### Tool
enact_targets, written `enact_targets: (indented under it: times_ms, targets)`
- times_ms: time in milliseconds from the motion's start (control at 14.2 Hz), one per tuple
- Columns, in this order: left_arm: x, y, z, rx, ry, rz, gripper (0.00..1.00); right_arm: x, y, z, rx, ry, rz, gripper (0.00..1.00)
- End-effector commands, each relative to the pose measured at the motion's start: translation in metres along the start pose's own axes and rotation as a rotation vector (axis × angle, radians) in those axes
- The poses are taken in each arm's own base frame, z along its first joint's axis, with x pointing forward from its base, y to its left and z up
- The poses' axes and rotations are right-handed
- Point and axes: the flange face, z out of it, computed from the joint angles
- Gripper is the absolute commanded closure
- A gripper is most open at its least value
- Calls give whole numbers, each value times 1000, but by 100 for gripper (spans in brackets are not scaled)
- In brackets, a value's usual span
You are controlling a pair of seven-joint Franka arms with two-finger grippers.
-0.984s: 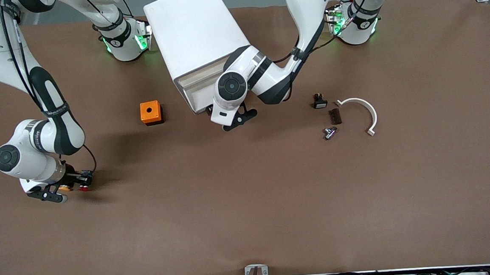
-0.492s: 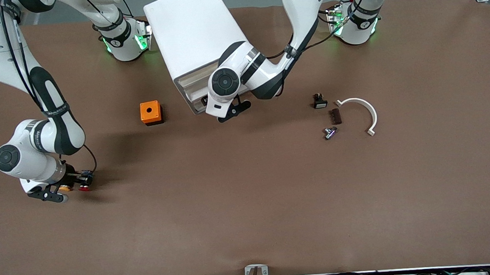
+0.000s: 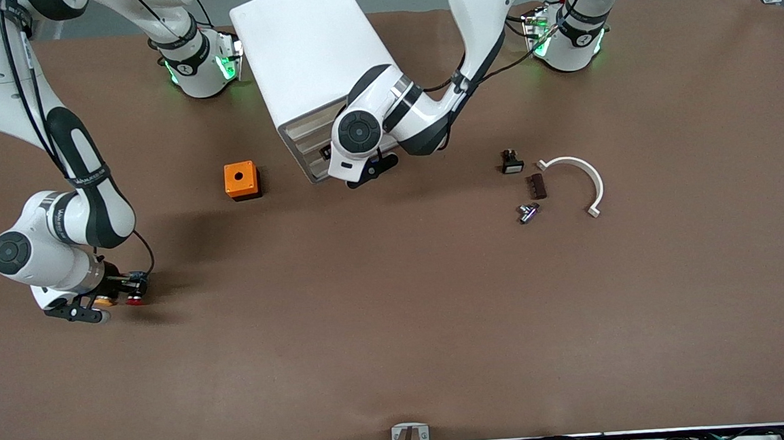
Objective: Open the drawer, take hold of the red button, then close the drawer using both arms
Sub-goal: 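Push the drawer shut with the left gripper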
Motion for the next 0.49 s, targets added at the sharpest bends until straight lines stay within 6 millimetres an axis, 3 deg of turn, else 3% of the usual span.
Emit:
enact_targets:
  times_ms: [0,281,422]
  targets:
    - [-10,0,-2,-16,-49,-28,0,0,4,2,3,-4,-20,100]
    - [-5,1,-5,-27,-29,-15,0,-9,-1,5,5,-17,-27,100]
    - [5,1,-18,-44,-6,-10,0,-9,-3,4,6,-17,-30,100]
